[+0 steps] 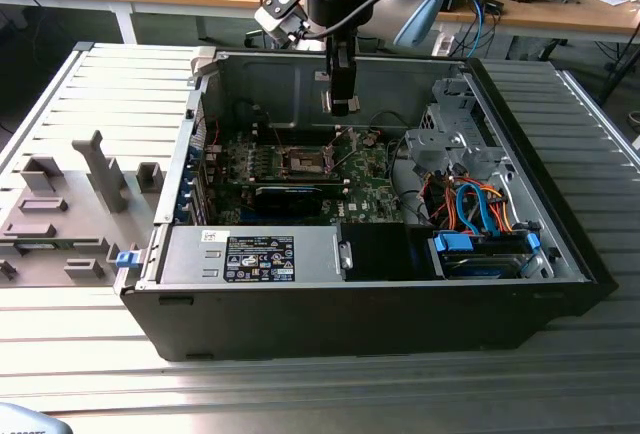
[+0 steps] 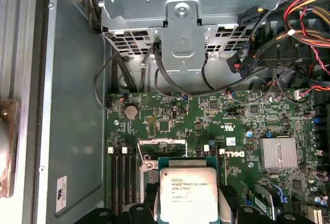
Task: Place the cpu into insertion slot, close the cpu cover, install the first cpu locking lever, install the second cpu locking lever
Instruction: 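Place the cpu into insertion slot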
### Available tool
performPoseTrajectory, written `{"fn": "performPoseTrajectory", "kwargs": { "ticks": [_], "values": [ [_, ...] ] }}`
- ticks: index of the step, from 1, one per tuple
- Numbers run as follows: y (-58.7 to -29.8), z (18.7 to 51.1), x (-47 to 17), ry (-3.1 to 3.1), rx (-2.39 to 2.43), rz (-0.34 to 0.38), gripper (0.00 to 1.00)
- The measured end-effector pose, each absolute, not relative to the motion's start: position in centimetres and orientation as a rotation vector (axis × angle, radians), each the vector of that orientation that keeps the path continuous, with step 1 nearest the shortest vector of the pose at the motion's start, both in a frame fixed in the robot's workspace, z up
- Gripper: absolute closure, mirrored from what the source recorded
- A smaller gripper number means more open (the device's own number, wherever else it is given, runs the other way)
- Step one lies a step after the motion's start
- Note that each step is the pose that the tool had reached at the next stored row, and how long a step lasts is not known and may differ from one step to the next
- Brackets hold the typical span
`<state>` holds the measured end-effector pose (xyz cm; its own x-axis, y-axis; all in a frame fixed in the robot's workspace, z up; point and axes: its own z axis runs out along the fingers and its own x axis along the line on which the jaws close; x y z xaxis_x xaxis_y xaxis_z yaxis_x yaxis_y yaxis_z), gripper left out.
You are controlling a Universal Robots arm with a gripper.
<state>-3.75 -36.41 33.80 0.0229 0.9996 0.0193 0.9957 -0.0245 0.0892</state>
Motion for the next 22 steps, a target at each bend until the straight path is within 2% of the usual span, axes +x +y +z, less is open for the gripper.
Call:
{"fn": "performPoseTrajectory", "kwargs": {
  "ticks": [22],
  "values": [
    [-36.41, 33.57, -3.75, 2.142, 2.225, 0.117, 0.45]
  ]
}}
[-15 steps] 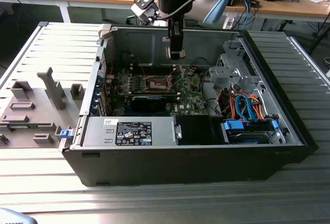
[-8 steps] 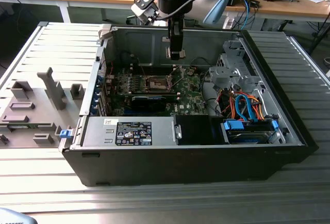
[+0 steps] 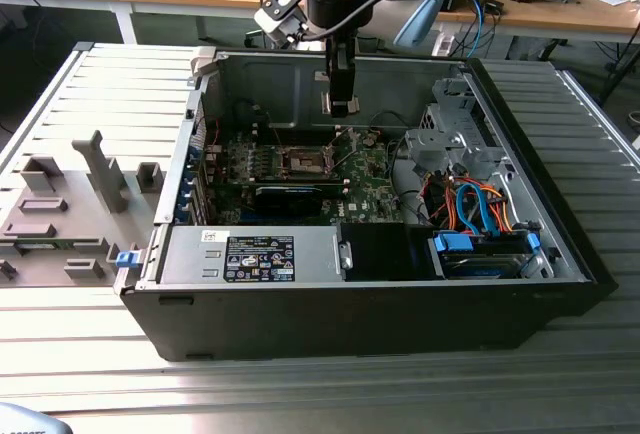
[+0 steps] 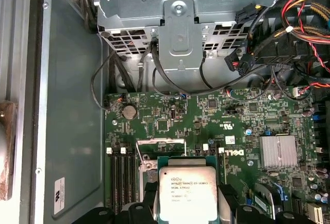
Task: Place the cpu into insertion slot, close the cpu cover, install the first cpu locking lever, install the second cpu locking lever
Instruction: 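Place the cpu into insertion slot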
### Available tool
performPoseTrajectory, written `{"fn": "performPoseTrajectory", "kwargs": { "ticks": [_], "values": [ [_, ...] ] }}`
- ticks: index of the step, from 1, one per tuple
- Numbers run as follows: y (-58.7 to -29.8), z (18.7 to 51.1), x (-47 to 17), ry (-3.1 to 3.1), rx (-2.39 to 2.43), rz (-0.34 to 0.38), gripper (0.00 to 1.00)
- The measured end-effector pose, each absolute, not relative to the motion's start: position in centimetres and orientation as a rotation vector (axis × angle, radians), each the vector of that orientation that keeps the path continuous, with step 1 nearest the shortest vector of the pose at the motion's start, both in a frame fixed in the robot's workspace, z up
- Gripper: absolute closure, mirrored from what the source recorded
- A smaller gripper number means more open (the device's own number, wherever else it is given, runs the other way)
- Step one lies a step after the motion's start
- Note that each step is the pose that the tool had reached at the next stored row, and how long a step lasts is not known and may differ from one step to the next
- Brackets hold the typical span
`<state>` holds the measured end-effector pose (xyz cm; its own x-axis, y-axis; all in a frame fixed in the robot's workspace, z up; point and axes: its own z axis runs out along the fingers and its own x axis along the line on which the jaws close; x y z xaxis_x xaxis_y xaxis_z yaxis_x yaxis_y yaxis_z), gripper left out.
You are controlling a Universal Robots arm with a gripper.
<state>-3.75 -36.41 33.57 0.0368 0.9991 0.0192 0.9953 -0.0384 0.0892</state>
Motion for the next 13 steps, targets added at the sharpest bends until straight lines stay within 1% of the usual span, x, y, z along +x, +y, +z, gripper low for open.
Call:
{"fn": "performPoseTrajectory", "kwargs": {
  "ticks": [13],
  "values": [
    [-36.41, 33.33, -3.75, 2.142, 2.225, 0.117, 0.45]
  ]
}}
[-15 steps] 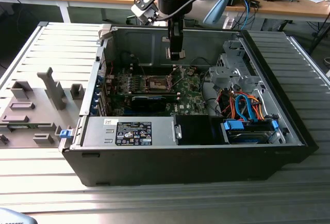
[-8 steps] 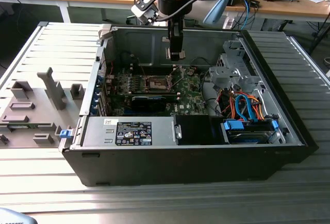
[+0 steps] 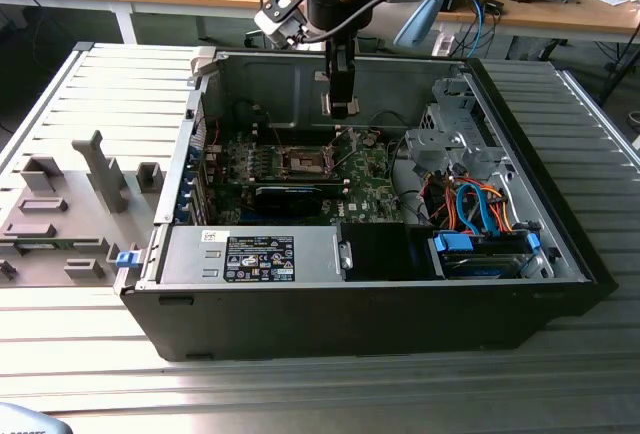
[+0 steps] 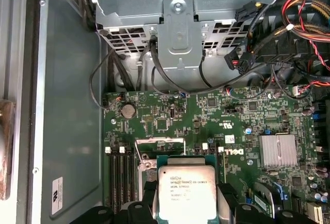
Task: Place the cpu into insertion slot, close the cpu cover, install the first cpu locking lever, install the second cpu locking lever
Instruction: 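Place the cpu into insertion slot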
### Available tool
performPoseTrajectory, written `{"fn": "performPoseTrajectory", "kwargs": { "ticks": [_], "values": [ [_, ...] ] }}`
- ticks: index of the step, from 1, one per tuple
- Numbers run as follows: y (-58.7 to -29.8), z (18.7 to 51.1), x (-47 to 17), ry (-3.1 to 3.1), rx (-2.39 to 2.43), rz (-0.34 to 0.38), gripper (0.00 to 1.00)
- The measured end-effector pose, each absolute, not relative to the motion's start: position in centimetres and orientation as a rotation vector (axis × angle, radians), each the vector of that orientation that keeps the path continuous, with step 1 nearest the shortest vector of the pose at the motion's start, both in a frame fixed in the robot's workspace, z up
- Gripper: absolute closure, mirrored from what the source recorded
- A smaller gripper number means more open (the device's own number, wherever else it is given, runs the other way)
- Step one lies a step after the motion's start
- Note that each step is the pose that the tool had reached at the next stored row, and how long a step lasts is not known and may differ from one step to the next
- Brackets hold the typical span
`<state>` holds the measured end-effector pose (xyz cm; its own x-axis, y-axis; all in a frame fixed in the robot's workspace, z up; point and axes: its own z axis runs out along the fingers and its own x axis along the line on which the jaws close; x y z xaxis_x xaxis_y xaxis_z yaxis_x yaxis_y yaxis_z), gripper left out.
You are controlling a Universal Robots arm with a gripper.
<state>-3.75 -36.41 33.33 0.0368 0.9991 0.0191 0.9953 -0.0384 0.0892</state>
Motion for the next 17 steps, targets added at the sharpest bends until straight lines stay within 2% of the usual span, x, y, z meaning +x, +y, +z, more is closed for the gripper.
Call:
{"fn": "performPoseTrajectory", "kwargs": {
  "ticks": [17],
  "values": [
    [-36.41, 32.78, -3.94, 2.169, 2.199, 0.118, 0.45]
  ]
}}
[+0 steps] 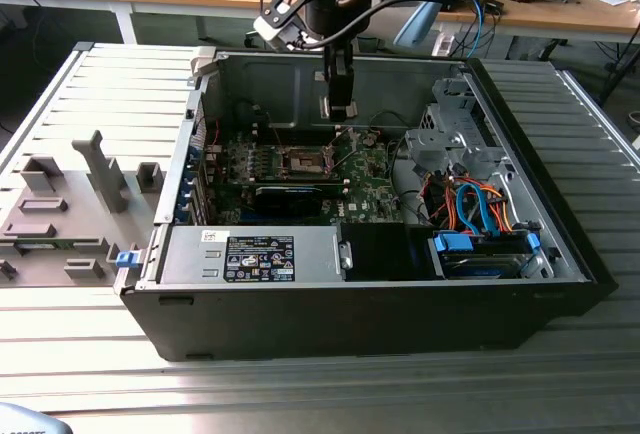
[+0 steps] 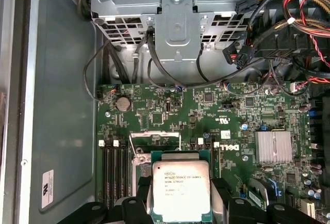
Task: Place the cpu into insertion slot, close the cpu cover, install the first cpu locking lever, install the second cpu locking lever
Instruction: 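Place the cpu into insertion slot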
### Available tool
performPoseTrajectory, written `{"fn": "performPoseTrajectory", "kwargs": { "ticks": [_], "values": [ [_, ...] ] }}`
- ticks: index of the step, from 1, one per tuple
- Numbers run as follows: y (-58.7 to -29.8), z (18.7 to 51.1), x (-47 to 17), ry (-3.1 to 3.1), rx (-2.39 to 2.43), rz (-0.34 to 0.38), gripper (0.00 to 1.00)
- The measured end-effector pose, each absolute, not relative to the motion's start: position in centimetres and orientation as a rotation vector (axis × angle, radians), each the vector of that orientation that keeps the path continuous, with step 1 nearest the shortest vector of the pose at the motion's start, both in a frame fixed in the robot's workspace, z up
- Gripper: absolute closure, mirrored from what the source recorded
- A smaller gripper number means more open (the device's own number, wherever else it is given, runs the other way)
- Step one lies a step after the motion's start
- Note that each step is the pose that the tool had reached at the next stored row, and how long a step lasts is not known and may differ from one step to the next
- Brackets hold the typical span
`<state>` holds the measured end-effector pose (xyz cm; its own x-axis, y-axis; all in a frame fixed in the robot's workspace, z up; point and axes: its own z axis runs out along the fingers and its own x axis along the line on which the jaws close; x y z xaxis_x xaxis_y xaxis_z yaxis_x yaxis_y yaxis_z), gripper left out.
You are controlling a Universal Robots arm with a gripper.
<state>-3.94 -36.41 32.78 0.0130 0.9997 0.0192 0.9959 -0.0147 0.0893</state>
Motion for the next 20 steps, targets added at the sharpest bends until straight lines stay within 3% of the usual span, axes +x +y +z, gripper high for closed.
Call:
{"fn": "performPoseTrajectory", "kwargs": {
  "ticks": [20],
  "values": [
    [-36.35, 32.31, -4.04, 2.17, 2.199, 0.118, 0.45]
  ]
}}
